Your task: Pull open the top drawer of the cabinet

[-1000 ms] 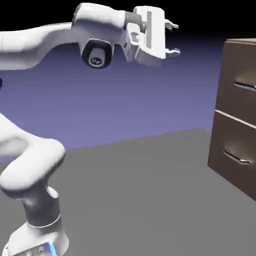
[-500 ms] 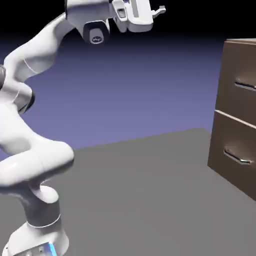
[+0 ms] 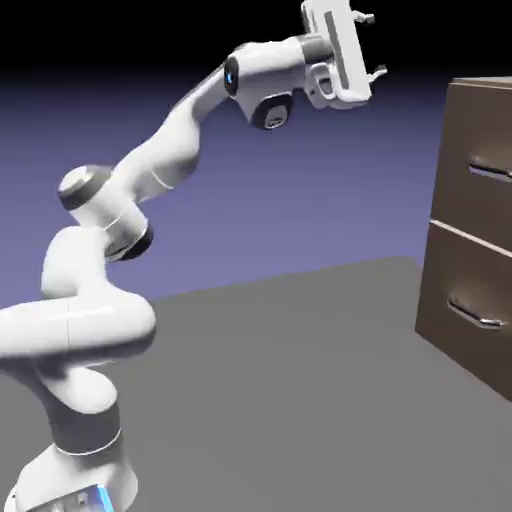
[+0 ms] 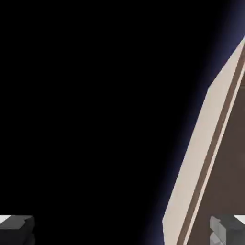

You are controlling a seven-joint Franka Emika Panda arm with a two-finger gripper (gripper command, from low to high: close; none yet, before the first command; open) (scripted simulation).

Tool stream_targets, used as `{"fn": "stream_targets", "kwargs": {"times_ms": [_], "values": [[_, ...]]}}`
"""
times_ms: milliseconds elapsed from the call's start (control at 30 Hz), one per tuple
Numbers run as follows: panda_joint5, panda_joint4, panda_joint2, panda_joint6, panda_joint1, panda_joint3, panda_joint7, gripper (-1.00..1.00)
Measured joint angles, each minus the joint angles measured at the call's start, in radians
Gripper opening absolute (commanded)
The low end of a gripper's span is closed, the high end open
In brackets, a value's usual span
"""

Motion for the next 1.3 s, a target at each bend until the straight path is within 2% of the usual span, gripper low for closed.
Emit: {"fn": "stream_targets", "kwargs": {"times_ms": [367, 667, 700, 767, 1300], "values": [[0.459, 0.212, -0.183, -0.088, -0.365, 0.206, 0.109, 0.0], [0.428, 0.501, -0.152, 0.023, -0.538, 0.201, 0.179, 0.0], [0.428, 0.503, -0.152, 0.024, -0.539, 0.201, 0.18, -1.0], [0.428, 0.503, -0.152, 0.024, -0.539, 0.201, 0.18, -1.0], [0.466, -0.076, -0.219, -0.196, -0.188, 0.202, 0.065, -1.0]]}}
